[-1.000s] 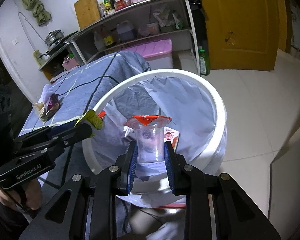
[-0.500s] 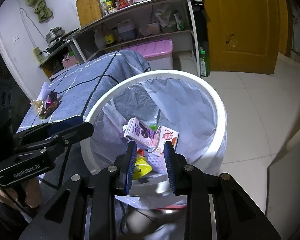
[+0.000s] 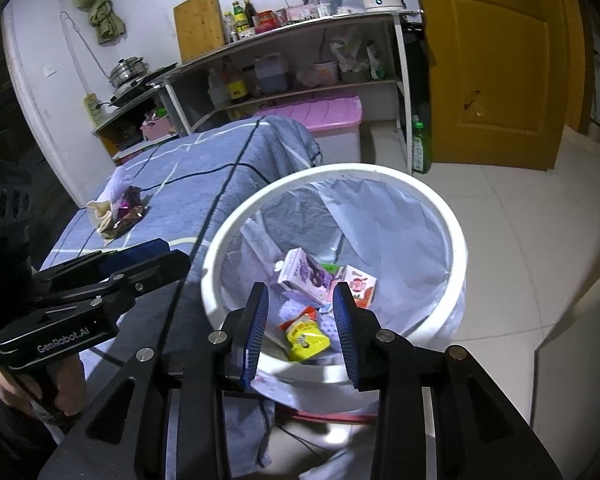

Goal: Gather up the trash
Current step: 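Move both open tools back toward the trash pile on the table, then grasp the white paper bag with the left tool, then grasp the white foam net with the right tool while the left tool lifts the paper bag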

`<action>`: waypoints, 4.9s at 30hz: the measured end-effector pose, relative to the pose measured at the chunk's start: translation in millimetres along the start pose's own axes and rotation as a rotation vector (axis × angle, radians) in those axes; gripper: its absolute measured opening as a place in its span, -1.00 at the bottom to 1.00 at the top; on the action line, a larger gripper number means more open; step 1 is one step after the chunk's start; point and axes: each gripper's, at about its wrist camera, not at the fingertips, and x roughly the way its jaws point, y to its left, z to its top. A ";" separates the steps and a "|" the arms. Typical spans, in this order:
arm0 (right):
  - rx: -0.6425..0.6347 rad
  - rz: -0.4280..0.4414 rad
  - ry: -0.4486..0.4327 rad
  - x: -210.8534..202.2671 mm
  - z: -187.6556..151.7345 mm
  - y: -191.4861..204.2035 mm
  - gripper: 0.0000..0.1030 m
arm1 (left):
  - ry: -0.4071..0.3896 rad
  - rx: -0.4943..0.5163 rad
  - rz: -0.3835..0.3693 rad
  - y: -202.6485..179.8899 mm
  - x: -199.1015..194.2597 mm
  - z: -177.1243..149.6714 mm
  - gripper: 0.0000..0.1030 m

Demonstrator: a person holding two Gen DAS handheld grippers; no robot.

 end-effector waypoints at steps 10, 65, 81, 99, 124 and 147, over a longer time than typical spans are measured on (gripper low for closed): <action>-0.045 0.020 -0.012 -8.2 -3.9 24.2 -0.23 | -0.022 -0.024 0.026 10.0 -19.6 -10.1 -0.15; -0.250 0.244 0.039 51.9 27.9 156.8 -0.16 | -0.160 -0.277 0.358 184.6 -105.7 -31.0 0.13; -0.264 0.245 0.084 86.0 41.1 168.0 -0.16 | -0.132 -0.192 0.355 241.5 -69.9 1.0 0.20; -0.251 0.246 0.120 110.9 45.3 171.7 -0.16 | -0.035 -0.005 0.233 245.1 -42.1 7.9 0.23; -0.279 0.286 0.105 102.6 47.6 189.0 -0.16 | -0.122 -0.158 0.315 219.7 -103.3 -20.2 -0.60; -0.464 0.341 0.167 177.2 68.7 265.6 -0.15 | -0.081 -0.285 0.394 259.9 -102.6 -43.7 -0.10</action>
